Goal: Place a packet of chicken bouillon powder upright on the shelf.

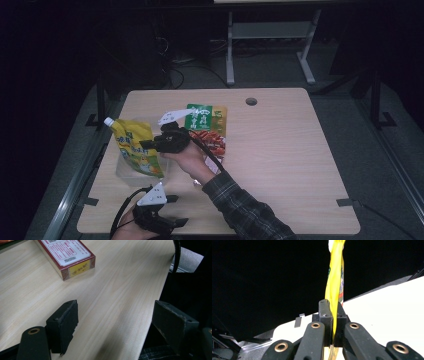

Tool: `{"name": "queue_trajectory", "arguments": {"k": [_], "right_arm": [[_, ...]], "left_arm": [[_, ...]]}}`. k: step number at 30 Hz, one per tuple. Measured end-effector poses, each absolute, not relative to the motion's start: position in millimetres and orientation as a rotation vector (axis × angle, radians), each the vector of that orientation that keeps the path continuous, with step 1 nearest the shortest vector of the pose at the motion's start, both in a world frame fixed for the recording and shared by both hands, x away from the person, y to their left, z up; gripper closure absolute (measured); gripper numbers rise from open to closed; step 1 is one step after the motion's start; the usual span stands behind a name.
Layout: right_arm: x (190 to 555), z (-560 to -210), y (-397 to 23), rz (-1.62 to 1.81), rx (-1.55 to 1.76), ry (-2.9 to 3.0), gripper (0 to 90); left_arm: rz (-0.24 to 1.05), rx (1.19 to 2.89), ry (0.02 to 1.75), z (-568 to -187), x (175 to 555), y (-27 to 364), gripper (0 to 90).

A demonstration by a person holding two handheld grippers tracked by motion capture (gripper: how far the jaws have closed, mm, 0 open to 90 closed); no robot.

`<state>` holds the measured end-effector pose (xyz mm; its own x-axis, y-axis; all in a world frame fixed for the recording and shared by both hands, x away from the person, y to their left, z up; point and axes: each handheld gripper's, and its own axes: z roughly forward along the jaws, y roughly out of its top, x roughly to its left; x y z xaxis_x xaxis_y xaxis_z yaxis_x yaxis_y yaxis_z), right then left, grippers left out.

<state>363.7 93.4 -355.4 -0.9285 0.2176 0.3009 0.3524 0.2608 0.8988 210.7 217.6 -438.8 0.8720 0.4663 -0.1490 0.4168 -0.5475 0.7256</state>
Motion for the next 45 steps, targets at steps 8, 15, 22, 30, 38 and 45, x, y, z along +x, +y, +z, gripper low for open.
{"name": "queue_trajectory", "arguments": {"k": [8, 15, 22, 30, 38, 45], "right_arm": [[362, -360, 97, -1.755, -0.527, -2.414, 89.2], [360, -369, 100, -1.734, -0.523, -2.415, 89.1], [359, -380, 98, -1.715, -0.516, -2.405, 89.1], [355, -382, 94, -1.718, -0.471, -2.443, 88.8], [354, -385, 89, -1.707, -0.476, -2.454, 87.6], [352, -379, 82, -1.687, -0.465, -2.476, 65.4]], "left_arm": [[0.073, 2.216, 0.637, -439, 211, 218, 20.8], [0.077, 2.214, 0.635, -439, 212, 217, 20.8], [0.074, 2.213, 0.639, -439, 211, 216, 20.8], [0.079, 2.218, 0.635, -439, 212, 216, 20.8], [0.079, 2.218, 0.632, -440, 214, 216, 20.8], [0.081, 2.220, 0.633, -439, 215, 217, 20.8]]}}
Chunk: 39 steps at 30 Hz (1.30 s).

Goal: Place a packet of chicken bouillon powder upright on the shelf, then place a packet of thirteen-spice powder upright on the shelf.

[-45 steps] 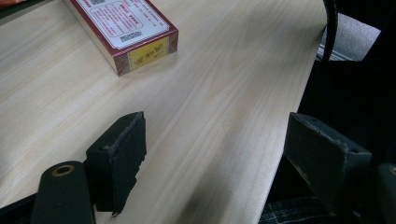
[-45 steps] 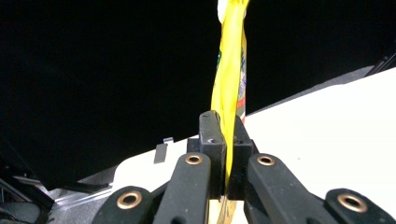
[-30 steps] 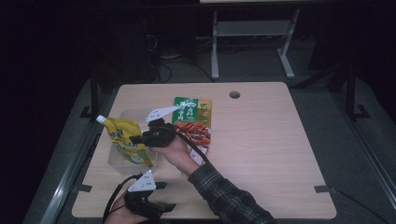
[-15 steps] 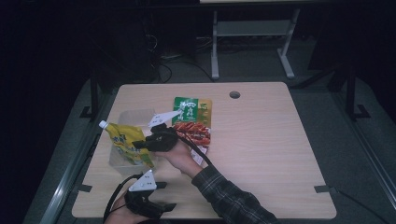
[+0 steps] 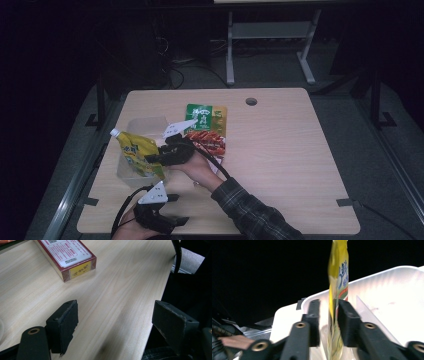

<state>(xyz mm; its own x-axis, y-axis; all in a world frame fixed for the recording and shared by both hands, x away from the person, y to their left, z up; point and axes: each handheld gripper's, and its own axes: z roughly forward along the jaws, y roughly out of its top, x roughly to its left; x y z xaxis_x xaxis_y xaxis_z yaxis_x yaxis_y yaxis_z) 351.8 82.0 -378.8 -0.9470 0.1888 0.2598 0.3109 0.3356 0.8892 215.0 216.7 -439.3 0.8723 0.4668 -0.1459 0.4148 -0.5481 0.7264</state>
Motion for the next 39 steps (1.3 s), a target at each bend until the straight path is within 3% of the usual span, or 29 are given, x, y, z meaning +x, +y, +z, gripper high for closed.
{"name": "queue_trajectory", "arguments": {"k": [6, 9, 18, 26, 39], "right_arm": [[350, -372, 66, -1.679, -0.506, -2.508, 47.9], [350, -371, 57, -1.666, -0.521, -2.532, 44.5], [351, -375, 28, -1.636, -0.588, -2.599, 37.6], [352, -383, -6, -1.595, -0.684, -2.638, 37.4], [359, -405, -44, -1.449, -0.751, -2.738, 84.7]], "left_arm": [[0.078, 2.221, 0.634, -439, 215, 217, 20.8], [0.077, 2.220, 0.638, -440, 215, 216, 20.8], [0.080, 2.209, 0.656, -439, 215, 218, 20.8], [0.088, 2.212, 0.657, -440, 216, 218, 20.8], [0.096, 2.216, 0.654, -440, 219, 218, 20.8]]}}
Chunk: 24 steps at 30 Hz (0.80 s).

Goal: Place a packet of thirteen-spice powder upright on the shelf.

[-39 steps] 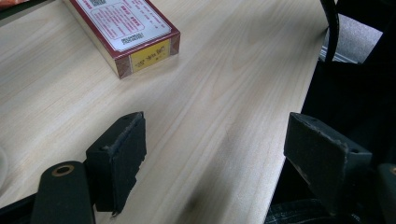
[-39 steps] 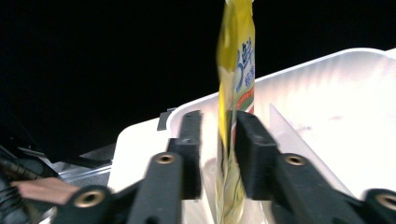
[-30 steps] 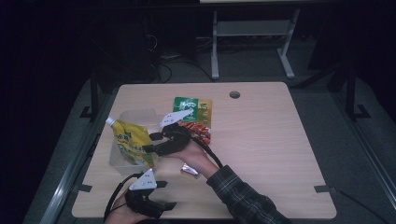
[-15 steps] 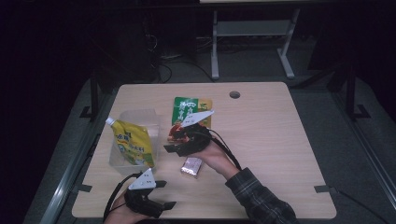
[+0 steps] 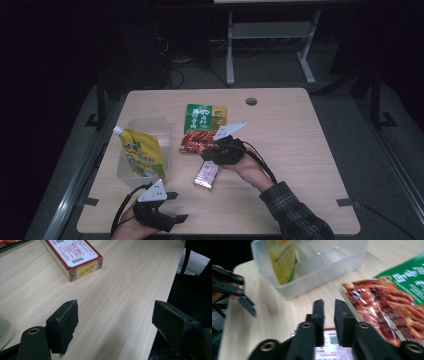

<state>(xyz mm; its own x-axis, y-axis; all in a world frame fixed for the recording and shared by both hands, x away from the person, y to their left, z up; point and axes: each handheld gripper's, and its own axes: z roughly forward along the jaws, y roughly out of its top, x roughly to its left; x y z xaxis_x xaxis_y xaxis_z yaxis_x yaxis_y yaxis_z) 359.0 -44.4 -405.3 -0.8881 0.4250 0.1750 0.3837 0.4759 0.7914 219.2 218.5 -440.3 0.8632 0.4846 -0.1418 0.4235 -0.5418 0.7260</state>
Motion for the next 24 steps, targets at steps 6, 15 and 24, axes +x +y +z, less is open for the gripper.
{"name": "queue_trajectory", "arguments": {"k": [6, 15, 24], "right_arm": [[371, -420, -41, 1.331, 0.763, 2.681, 90.0], [386, -440, -17, 1.241, 0.755, 2.716, 90.0], [391, -451, -13, 1.151, 0.753, 2.747, 90.0]], "left_arm": [[0.092, 2.218, 0.654, -441, 219, 218, 20.8], [0.092, 2.220, 0.655, -441, 219, 218, 20.9], [0.095, 2.220, 0.649, -441, 219, 219, 20.8]]}}
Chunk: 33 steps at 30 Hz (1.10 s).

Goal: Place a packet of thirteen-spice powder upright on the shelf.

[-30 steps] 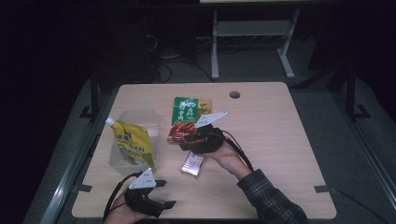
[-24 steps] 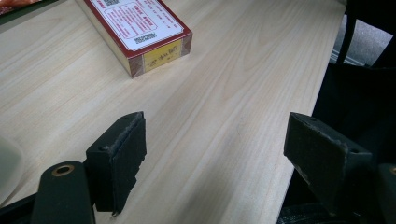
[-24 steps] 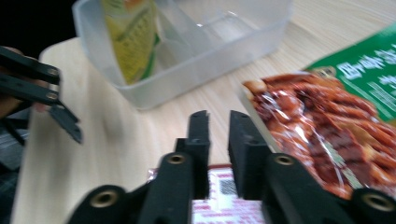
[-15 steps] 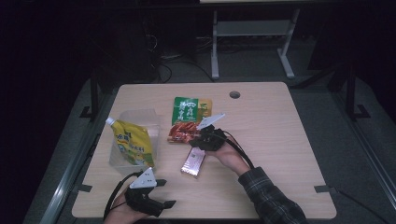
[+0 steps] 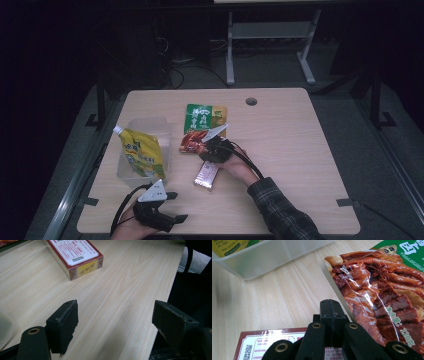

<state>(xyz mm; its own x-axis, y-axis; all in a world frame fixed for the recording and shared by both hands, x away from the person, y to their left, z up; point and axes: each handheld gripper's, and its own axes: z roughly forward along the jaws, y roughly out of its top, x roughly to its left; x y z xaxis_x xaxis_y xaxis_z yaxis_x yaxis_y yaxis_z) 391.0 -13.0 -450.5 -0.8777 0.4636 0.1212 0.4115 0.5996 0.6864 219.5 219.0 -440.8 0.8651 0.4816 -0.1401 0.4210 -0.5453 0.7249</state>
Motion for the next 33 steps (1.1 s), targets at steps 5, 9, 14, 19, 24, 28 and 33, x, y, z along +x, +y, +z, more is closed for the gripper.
{"name": "queue_trajectory", "arguments": {"k": [5, 9, 14, 19, 24, 28, 33], "right_arm": [[388, -451, -15, 1.118, 0.713, 2.755, 90.0], [387, -449, -25, 1.078, 0.693, 2.761, 90.0], [385, -447, -41, 1.078, 0.733, 2.762, 90.0], [382, -445, -52, 1.058, 0.752, 2.766, 90.0], [377, -444, -64, 1.050, 0.757, 2.783, 90.0], [370, -441, -75, 1.035, 0.758, 2.785, 90.0], [359, -440, -88, 1.022, 0.773, 2.792, 90.0]], "left_arm": [[0.092, 2.218, 0.654, -441, 218, 218, 20.8], [0.085, 2.214, 0.660, -441, 218, 218, 20.8], [0.086, 2.214, 0.650, -440, 218, 218, 20.8], [0.086, 2.215, 0.645, -440, 218, 218, 20.9], [0.083, 2.212, 0.644, -440, 219, 218, 20.9], [0.078, 2.212, 0.638, -441, 219, 216, 20.8], [0.071, 2.217, 0.633, -442, 220, 213, 20.9]]}}
